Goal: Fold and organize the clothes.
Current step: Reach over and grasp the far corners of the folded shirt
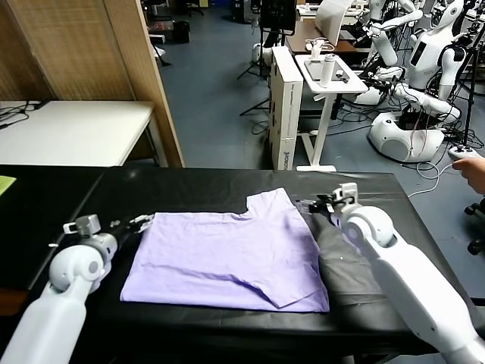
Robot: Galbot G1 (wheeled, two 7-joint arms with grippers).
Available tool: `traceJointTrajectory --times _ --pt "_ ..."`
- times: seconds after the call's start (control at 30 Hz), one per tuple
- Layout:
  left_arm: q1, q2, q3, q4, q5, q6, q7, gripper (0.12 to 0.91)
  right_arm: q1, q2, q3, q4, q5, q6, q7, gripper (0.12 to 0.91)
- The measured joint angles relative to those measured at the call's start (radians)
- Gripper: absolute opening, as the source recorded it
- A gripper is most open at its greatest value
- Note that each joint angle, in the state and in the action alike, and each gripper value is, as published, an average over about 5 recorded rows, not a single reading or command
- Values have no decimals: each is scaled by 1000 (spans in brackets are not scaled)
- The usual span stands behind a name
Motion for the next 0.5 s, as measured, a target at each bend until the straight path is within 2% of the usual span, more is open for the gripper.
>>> traceJointTrajectory --times 0.2,0.5 --pt "-34 -9 27 53 15 -4 -2 907 13 29 -15 -47 -8 -3 -2 907" --pt "-54 -24 59 72 30 -13 2 901 6 41 -25 -53 -12 -6 -4 906"
